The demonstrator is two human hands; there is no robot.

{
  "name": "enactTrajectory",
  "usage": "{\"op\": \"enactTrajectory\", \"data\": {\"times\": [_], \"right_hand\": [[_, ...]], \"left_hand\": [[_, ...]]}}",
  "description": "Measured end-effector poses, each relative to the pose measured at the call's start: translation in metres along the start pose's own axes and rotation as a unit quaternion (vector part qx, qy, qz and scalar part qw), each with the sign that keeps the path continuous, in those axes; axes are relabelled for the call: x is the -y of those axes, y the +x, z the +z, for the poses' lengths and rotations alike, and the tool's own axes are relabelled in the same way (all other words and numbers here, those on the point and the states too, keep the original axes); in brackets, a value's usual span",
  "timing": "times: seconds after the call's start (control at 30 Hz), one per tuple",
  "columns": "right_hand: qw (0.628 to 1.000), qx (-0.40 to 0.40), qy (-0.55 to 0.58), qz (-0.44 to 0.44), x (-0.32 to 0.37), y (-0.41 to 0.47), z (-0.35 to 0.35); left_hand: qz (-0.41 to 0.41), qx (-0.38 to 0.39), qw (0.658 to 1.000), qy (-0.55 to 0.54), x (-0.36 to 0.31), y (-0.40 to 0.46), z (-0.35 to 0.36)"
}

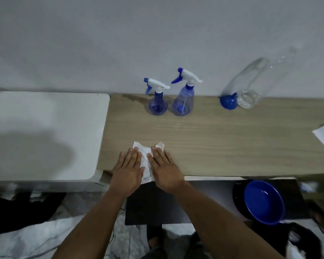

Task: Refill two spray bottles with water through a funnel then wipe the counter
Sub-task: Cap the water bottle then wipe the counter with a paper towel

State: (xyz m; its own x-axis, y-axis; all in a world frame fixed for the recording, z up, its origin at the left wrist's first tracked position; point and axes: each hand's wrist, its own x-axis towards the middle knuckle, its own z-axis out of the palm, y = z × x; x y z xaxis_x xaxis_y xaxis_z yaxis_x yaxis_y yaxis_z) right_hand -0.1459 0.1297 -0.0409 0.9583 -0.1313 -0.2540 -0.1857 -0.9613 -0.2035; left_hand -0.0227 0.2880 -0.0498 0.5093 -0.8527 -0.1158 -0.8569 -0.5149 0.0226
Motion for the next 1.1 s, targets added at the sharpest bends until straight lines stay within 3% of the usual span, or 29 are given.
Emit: {"op": "enactTrajectory", "data": {"times": [0.3,0.73,0.9,1.1], "right_hand": [[0.993,-0.05,0.038,0.095,-0.091,-0.096,0.011],[0.953,-0.076,0.064,0.287,-0.311,-0.268,0.002],[0.956,-0.067,0.061,0.279,-0.39,-0.28,-0.016],[0.962,-0.08,0.082,0.249,-0.465,-0.217,-0.05]], "left_hand": [[0.097,0.025,0.995,0.001,-0.119,0.04,-0.008],[0.245,0.052,0.968,0.001,-0.393,0.145,-0.024],[0.21,0.046,0.977,0.008,-0.452,0.201,-0.028],[0.134,0.023,0.991,0.005,-0.467,0.266,-0.03]]}}
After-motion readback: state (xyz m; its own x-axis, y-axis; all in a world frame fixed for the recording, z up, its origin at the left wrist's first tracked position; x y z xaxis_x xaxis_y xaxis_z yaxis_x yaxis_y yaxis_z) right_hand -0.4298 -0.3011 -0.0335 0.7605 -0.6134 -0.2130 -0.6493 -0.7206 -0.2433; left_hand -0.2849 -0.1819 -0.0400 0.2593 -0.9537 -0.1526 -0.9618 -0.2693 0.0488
